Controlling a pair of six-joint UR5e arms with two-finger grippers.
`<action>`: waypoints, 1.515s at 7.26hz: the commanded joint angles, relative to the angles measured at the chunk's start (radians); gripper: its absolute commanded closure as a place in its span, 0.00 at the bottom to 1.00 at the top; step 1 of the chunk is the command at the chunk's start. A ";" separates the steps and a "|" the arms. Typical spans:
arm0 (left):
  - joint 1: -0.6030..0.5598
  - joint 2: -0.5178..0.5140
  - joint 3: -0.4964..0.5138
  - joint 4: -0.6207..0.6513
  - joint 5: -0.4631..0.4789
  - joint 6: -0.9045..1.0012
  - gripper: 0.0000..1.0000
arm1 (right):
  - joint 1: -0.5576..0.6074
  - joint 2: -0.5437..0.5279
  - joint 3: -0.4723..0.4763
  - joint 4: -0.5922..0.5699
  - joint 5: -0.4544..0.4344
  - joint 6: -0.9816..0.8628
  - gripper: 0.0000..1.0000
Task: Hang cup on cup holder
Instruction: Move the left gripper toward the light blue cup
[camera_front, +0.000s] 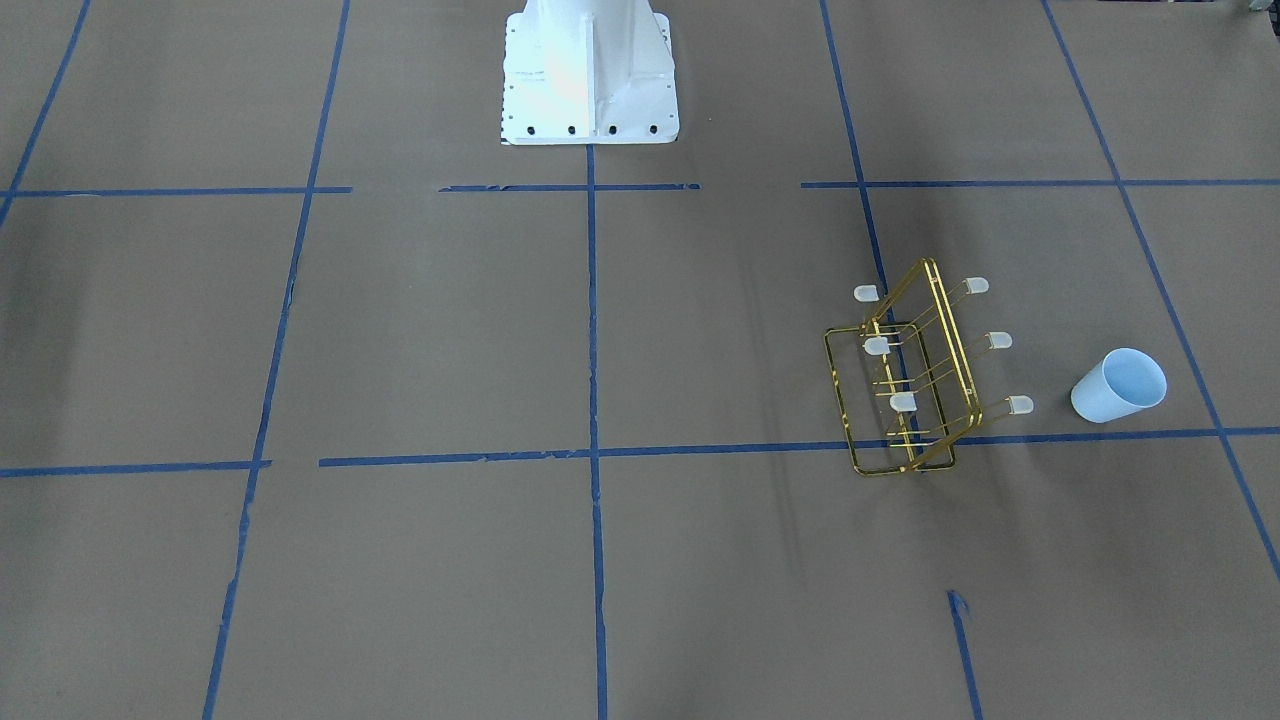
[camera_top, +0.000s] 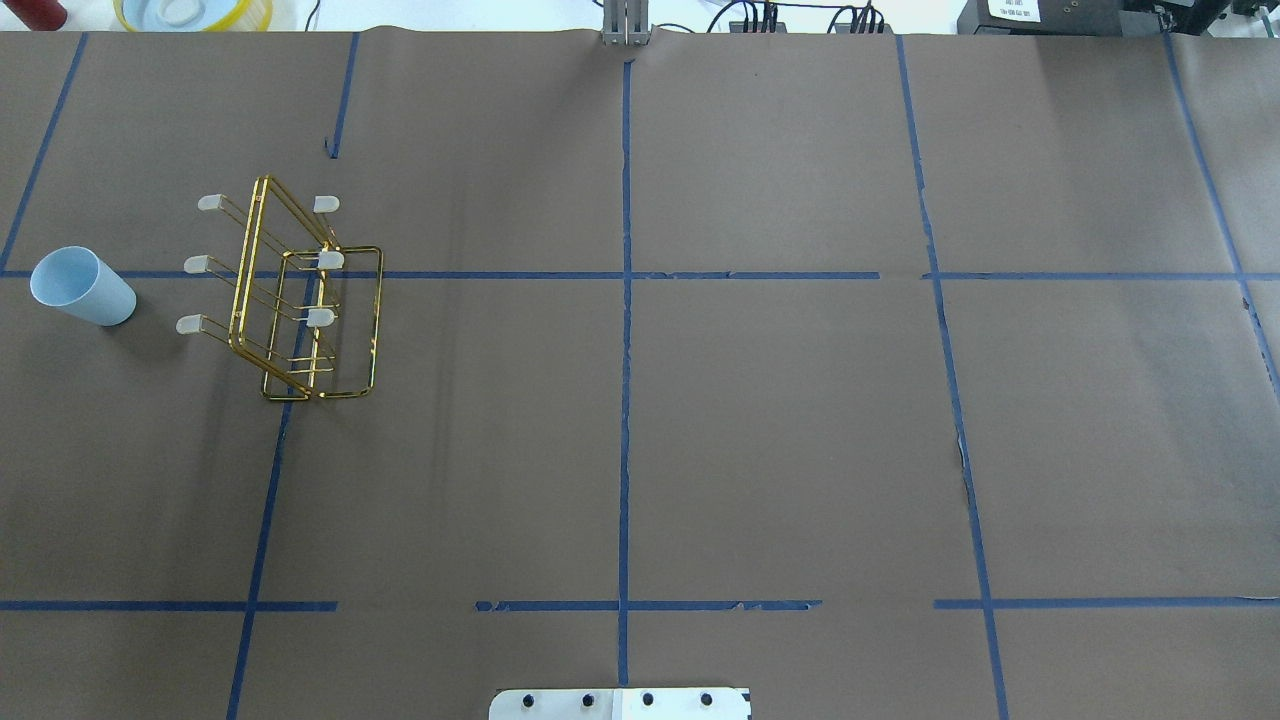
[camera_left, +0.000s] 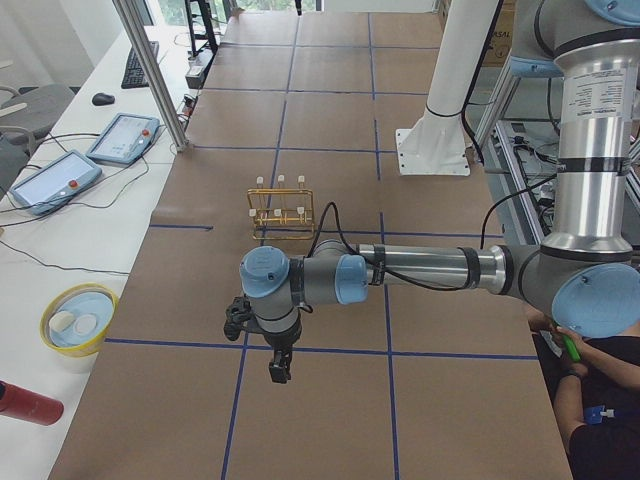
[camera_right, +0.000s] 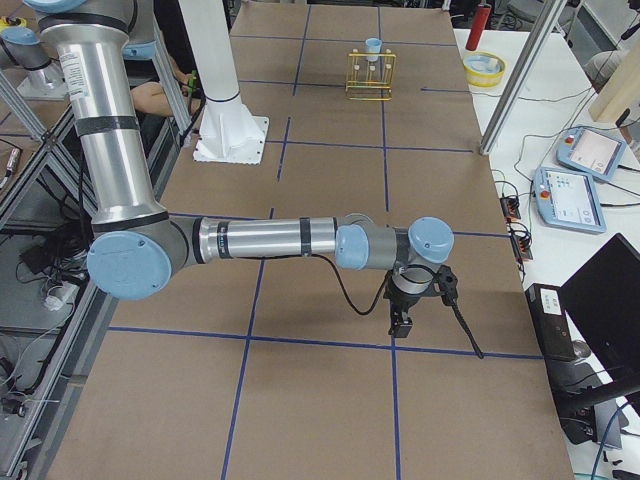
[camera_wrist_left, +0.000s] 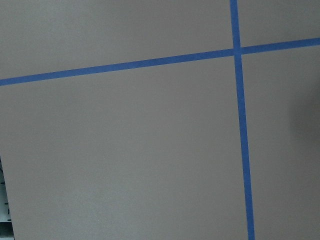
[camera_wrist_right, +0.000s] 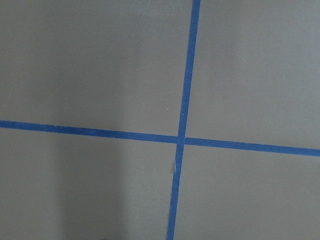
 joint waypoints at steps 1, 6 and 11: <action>0.003 0.000 -0.002 0.000 0.000 0.001 0.00 | -0.001 0.000 0.000 0.001 0.000 0.000 0.00; 0.003 -0.054 -0.031 0.014 0.000 -0.001 0.00 | 0.000 0.000 0.000 0.000 0.000 0.000 0.00; 0.108 -0.060 -0.164 -0.059 0.014 -0.297 0.00 | 0.000 0.000 0.000 0.000 0.000 0.000 0.00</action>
